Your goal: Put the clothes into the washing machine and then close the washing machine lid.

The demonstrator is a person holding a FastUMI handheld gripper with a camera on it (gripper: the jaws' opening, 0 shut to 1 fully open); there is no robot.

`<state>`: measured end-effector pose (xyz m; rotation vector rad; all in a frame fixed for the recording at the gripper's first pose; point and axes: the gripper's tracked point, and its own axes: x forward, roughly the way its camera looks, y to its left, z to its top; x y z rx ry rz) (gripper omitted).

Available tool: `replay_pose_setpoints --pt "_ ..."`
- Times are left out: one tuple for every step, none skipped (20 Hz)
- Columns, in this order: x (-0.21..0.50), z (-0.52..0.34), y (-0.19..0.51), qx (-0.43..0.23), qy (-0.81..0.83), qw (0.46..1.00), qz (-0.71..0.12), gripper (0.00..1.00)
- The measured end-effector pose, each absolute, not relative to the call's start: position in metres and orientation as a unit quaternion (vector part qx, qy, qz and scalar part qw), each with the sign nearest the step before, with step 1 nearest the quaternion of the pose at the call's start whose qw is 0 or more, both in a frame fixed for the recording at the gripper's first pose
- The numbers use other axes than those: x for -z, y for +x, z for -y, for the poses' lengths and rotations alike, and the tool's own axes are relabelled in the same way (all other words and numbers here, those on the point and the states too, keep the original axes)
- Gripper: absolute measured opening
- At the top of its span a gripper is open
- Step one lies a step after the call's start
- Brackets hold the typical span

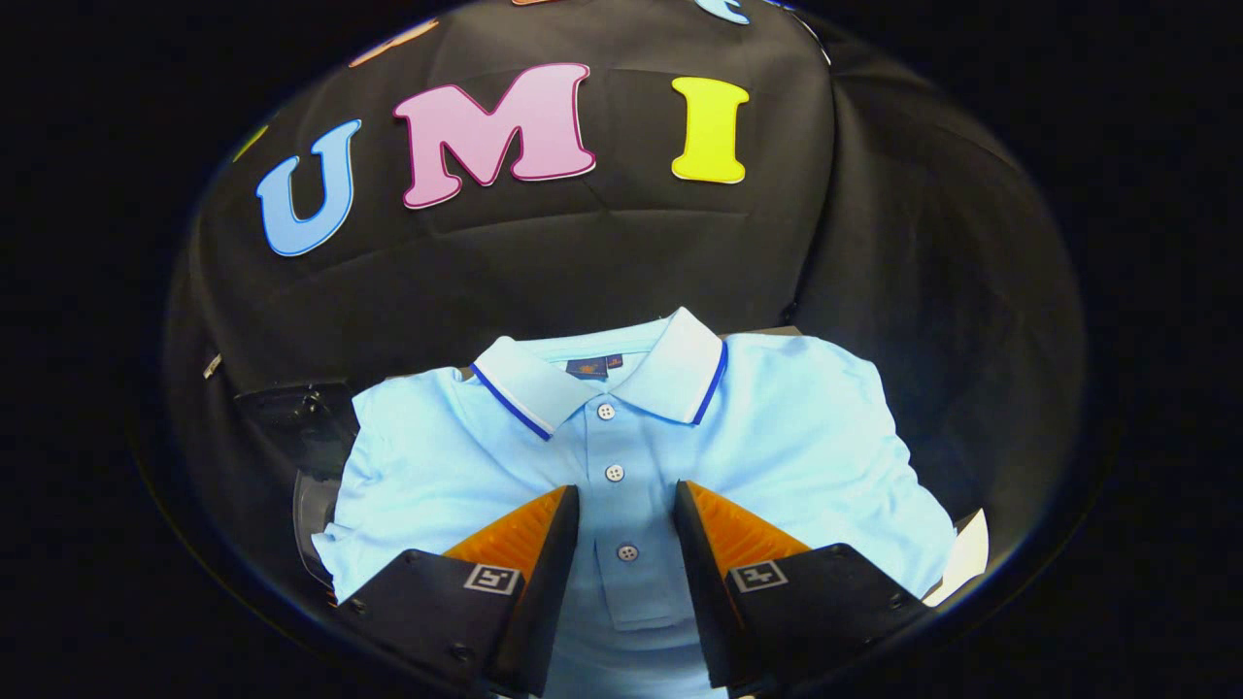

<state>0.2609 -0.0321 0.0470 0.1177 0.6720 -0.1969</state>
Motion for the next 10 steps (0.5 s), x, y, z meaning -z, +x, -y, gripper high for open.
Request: replay_pose_setpoints --pt "-0.0475 0.0303 0.2627 0.098 0.058 0.938 -0.328 0.64" --pt "-0.0471 0.0257 0.2640 0.087 0.041 0.939 -0.331 0.44" --pt "-0.0509 0.0263 0.2657 0.088 0.031 0.939 -0.330 0.24" --pt "-0.0474 0.0254 0.2638 0.095 0.035 0.938 -0.331 0.24" --pt "-0.0465 0.0249 0.2631 0.099 0.039 0.938 -0.330 0.23" --pt "-0.0477 0.0252 0.2640 0.099 0.042 0.939 -0.327 0.24" --pt "-0.0489 0.0248 0.2658 0.091 0.037 0.942 -0.322 0.24" --pt "-0.0517 0.0258 0.2642 0.091 0.041 0.943 -0.318 0.08" --pt "-0.0495 0.0239 0.2643 0.093 0.053 0.943 -0.315 0.08" --pt "-0.0500 0.0243 0.2637 0.090 0.056 0.945 -0.311 0.08"
